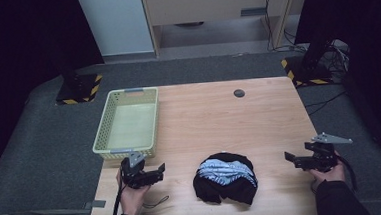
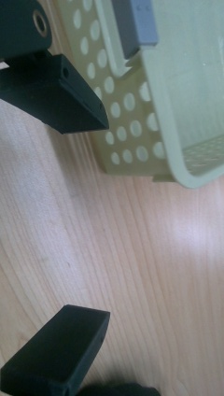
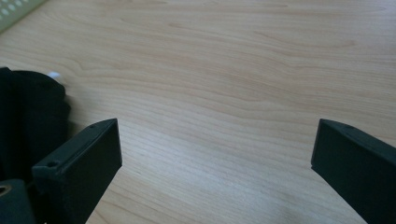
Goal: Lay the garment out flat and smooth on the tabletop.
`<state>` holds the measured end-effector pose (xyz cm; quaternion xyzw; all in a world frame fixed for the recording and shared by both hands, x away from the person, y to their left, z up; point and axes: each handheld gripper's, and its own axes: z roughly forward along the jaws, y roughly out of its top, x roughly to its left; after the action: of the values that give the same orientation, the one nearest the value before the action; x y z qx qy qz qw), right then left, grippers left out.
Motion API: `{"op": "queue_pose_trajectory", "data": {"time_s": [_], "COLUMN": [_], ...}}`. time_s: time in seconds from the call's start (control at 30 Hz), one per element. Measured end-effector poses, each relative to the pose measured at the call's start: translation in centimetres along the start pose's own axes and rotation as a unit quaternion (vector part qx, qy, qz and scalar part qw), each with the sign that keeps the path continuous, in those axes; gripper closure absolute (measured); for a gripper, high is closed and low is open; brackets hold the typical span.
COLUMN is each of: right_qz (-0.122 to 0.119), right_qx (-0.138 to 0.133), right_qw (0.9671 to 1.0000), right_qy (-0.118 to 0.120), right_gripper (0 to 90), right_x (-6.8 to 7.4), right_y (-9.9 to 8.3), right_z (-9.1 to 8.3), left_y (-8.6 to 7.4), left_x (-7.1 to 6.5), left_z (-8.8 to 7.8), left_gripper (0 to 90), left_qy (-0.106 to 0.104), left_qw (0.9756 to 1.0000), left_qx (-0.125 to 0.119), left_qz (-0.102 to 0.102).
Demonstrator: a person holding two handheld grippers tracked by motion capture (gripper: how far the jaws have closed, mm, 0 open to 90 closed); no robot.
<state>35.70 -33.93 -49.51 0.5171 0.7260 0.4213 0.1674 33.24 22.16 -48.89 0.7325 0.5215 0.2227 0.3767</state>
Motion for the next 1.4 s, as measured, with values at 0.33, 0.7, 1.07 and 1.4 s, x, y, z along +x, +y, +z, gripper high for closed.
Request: {"op": "queue_pose_trajectory", "data": {"time_s": [0.33,0.7,1.07,1.4], "right_qz": [-0.023,-0.025,-0.028,-0.041], "right_qx": [-0.005,-0.01,-0.025,-0.021], "right_qw": [0.9992,0.998,0.9975,0.9967], "right_qy": [0.032,0.057,0.06,0.067], "right_gripper": [3.3,3.9,5.2,6.1], "right_x": [2.1,3.9,4.3,5.3], "right_y": [1.7,2.9,4.1,4.6], "right_z": [0.4,1.1,1.7,2.5], "left_y": [1.3,2.8,3.8,4.5], "left_x": [-0.9,-2.1,-2.8,-3.7], "left_z": [-0.2,0.4,1.4,2.4], "left_gripper": [6.3,6.9,7.3,7.7], "left_qy": [-0.018,-0.032,-0.047,-0.064], "left_qw": [0.9996,0.999,0.9981,0.9969], "left_qx": [-0.02,-0.031,-0.037,-0.036], "left_qz": [-0.002,0.01,0.014,0.027]}}
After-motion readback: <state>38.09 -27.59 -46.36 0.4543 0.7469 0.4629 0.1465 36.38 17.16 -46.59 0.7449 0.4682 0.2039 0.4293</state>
